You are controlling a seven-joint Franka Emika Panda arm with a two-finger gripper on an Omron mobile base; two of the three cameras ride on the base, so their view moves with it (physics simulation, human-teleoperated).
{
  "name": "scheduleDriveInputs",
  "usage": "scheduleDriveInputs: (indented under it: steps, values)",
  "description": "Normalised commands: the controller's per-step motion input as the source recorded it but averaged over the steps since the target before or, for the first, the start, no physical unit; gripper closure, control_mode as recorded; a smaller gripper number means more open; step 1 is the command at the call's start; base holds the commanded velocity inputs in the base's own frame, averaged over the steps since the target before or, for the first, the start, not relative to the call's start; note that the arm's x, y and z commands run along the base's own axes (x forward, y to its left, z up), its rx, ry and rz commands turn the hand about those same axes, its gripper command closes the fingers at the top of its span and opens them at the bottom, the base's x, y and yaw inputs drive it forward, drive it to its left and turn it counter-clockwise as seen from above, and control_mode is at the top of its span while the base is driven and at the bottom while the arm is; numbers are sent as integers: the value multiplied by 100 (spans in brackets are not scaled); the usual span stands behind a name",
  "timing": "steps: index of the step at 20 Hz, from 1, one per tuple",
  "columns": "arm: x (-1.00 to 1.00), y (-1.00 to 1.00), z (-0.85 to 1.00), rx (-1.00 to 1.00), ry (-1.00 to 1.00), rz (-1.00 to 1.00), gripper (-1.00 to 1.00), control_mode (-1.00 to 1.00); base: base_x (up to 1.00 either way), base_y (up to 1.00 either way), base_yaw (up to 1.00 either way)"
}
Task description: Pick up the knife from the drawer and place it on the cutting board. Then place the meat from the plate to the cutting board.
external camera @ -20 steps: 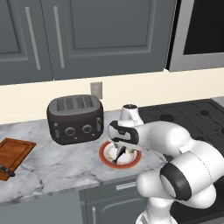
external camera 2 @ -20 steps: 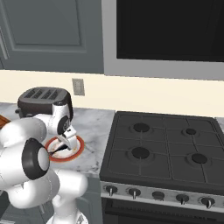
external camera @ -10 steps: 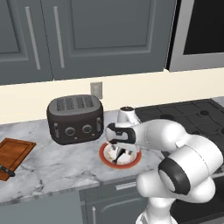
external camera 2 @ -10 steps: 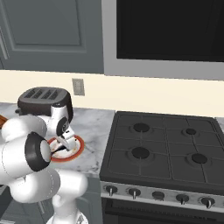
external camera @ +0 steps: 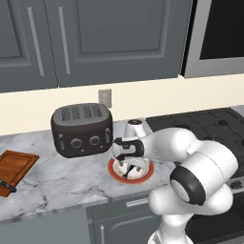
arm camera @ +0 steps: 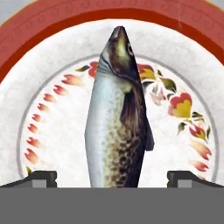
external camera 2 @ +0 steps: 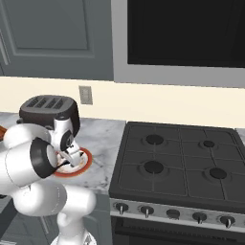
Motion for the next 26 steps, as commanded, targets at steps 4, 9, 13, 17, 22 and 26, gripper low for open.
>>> scheduleDriveInputs:
  steps: [4,9,13,17,22,26]
  values:
    - [0,6,-21,-3,2,0,100,-100,0,0,0]
    - [0,1,-8,0,0,0,100,-100,0,0,0]
    - [-12,0,0,0,-2,0,100,-100,0,0,0]
    - [-21,0,5,0,-2,0,100,-100,0,0,0]
    - [-24,16,27,-2,0,0,100,-100,0,0,0]
    - [-26,36,40,-4,-5,0,100,-100,0,0,0]
